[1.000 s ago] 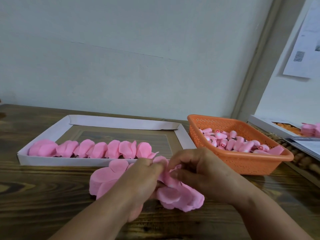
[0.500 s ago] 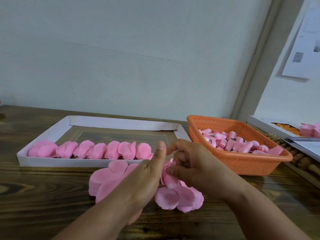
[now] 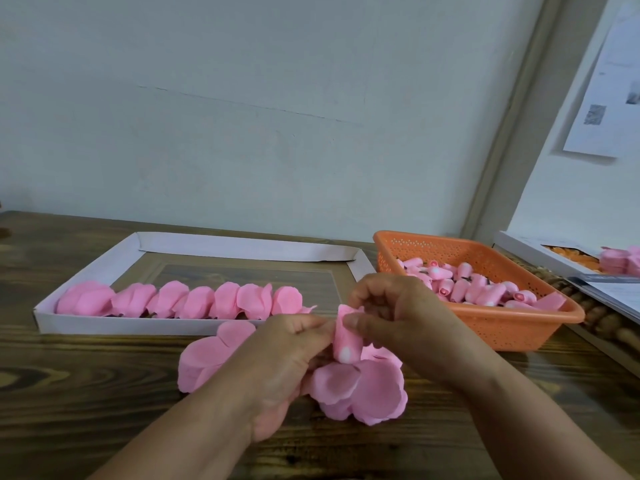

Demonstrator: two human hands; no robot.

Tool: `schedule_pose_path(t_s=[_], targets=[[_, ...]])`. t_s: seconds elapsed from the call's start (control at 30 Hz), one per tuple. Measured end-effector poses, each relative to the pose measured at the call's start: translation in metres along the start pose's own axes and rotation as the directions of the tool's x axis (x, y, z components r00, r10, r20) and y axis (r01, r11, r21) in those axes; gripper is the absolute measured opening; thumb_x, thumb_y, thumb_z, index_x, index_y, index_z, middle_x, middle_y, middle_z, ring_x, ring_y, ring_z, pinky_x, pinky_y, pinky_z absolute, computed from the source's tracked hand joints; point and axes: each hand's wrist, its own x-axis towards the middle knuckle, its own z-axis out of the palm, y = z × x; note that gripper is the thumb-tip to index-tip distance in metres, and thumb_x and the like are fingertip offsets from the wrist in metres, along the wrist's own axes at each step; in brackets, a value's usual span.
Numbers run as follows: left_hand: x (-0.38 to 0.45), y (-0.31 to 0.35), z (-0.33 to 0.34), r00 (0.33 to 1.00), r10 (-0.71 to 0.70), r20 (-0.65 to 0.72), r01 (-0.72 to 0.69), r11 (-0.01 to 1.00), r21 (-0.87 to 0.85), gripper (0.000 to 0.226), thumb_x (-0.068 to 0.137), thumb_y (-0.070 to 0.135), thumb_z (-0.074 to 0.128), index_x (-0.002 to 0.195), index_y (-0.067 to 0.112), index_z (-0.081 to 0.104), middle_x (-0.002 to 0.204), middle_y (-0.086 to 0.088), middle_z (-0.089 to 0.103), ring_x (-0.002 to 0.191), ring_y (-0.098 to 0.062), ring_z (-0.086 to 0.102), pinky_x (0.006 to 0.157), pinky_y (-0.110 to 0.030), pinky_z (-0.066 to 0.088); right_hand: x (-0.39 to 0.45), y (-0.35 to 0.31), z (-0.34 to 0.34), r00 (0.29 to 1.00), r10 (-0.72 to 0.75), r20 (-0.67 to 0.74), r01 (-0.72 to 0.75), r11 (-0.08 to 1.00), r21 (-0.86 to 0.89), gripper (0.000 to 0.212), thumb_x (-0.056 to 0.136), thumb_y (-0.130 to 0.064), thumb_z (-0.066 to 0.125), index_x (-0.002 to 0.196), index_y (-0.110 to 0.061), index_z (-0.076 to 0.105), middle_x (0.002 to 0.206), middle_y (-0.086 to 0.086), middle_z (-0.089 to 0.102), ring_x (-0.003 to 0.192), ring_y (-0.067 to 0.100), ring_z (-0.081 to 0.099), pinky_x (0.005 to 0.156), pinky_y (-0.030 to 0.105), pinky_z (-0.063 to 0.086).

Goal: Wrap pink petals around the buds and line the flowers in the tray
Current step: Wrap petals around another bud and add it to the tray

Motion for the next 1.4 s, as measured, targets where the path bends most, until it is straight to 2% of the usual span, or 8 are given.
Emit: schedule_pose_path(t_s=[0.13, 0.27, 0.47, 0.63, 0.93, 1.03, 1.3, 1.4], targets=[[0.001, 0.000, -0.001, 1.000, 0.005, -0.017, -0.006, 0.999, -0.053, 0.019, 0.095, 0.012, 0.055, 0.101, 0.002, 0.069, 0.099, -0.019, 0.072, 0.083, -0.026, 0.067, 0.085, -0.043, 0.054, 0.002, 0.000, 0.001, 1.000, 0.002, 0.010, -0.002, 1.000, -0.004, 0.013, 0.088, -0.014, 0.062, 0.077, -0.016, 0.055, 0.057, -0.001, 0.051, 0.051, 0.012, 0.047, 0.051, 0.027, 0.043], [0.004, 0.001, -0.005, 1.000, -0.007, 0.008, 0.008, 0.987, -0.158, 0.018, 0.086, 0.010, 0.062, 0.100, -0.001, 0.067, 0.089, -0.018, 0.071, 0.076, -0.023, 0.069, 0.062, -0.025, 0.058, 0.005, 0.001, 0.003, 1.000, 0.014, -0.016, -0.013, 0.998, 0.064, 0.016, 0.088, -0.010, 0.063, 0.075, -0.013, 0.053, 0.047, -0.005, 0.052, 0.040, 0.009, 0.045, 0.043, 0.023, 0.039], [0.005, 0.000, -0.006, 1.000, -0.001, -0.005, 0.001, 0.992, -0.128, 0.023, 0.072, 0.010, 0.074, 0.094, 0.003, 0.071, 0.081, -0.013, 0.072, 0.073, -0.019, 0.070, 0.062, -0.024, 0.059, 0.000, 0.001, 0.007, 1.000, -0.009, -0.021, 0.011, 0.998, 0.066, 0.019, 0.080, -0.023, 0.071, 0.079, -0.010, 0.057, 0.057, 0.010, 0.056, 0.045, 0.010, 0.044, 0.043, 0.022, 0.036], [0.007, -0.003, -0.007, 1.000, 0.006, -0.029, -0.009, 0.994, -0.111, 0.028, 0.077, 0.016, 0.071, 0.102, 0.003, 0.070, 0.092, -0.014, 0.074, 0.078, -0.020, 0.072, 0.064, -0.025, 0.055, 0.000, 0.002, 0.010, 0.996, 0.038, -0.082, -0.027, 0.991, 0.127, 0.018, 0.085, 0.001, 0.061, 0.071, -0.008, 0.054, 0.045, 0.001, 0.058, 0.034, 0.011, 0.049, 0.038, 0.017, 0.038], [0.013, 0.001, -0.009, 0.995, -0.097, 0.022, 0.088, 0.751, -0.654, 0.031, 0.089, 0.000, 0.043, 0.116, -0.010, 0.052, 0.110, -0.035, 0.064, 0.097, -0.040, 0.068, 0.074, -0.041, 0.059, 0.007, 0.015, 0.012, 0.935, 0.152, -0.322, -0.094, 0.977, 0.189, 0.016, 0.082, 0.009, 0.054, 0.069, 0.001, 0.053, 0.038, 0.001, 0.052, 0.030, 0.012, 0.044, 0.035, 0.023, 0.037], [0.013, -0.001, -0.009, 0.999, -0.047, 0.007, 0.041, 0.785, -0.618, 0.024, 0.079, -0.008, 0.045, 0.096, -0.011, 0.063, 0.100, -0.030, 0.069, 0.088, -0.033, 0.072, 0.073, -0.037, 0.061, 0.008, 0.017, 0.014, 0.928, 0.126, -0.351, -0.080, 0.986, 0.143, 0.017, 0.082, 0.007, 0.054, 0.068, -0.002, 0.053, 0.039, 0.000, 0.054, 0.030, 0.011, 0.044, 0.036, 0.021, 0.036], [0.016, -0.010, -0.005, 0.978, 0.072, -0.196, -0.132, 0.941, -0.313, 0.028, 0.084, -0.018, 0.051, 0.094, 0.002, 0.068, 0.089, -0.012, 0.075, 0.083, -0.017, 0.073, 0.062, -0.019, 0.057, 0.009, 0.012, 0.017, 0.944, 0.096, -0.315, -0.060, 0.991, 0.122, 0.021, 0.082, 0.005, 0.056, 0.065, -0.006, 0.053, 0.039, -0.003, 0.055, 0.034, 0.011, 0.042, 0.039, 0.022, 0.038], [0.016, -0.012, -0.005, 0.968, 0.125, -0.217, -0.162, 0.974, -0.159, 0.026, 0.084, -0.007, 0.060, 0.097, 0.011, 0.072, 0.089, -0.003, 0.076, 0.089, -0.019, 0.071, 0.076, -0.026, 0.058, 0.008, 0.006, 0.016, 0.954, 0.094, -0.283, -0.054, 0.988, 0.147, 0.022, 0.083, 0.004, 0.057, 0.064, -0.008, 0.055, 0.043, 0.004, 0.054, 0.033, 0.011, 0.043, 0.038, 0.023, 0.041]])
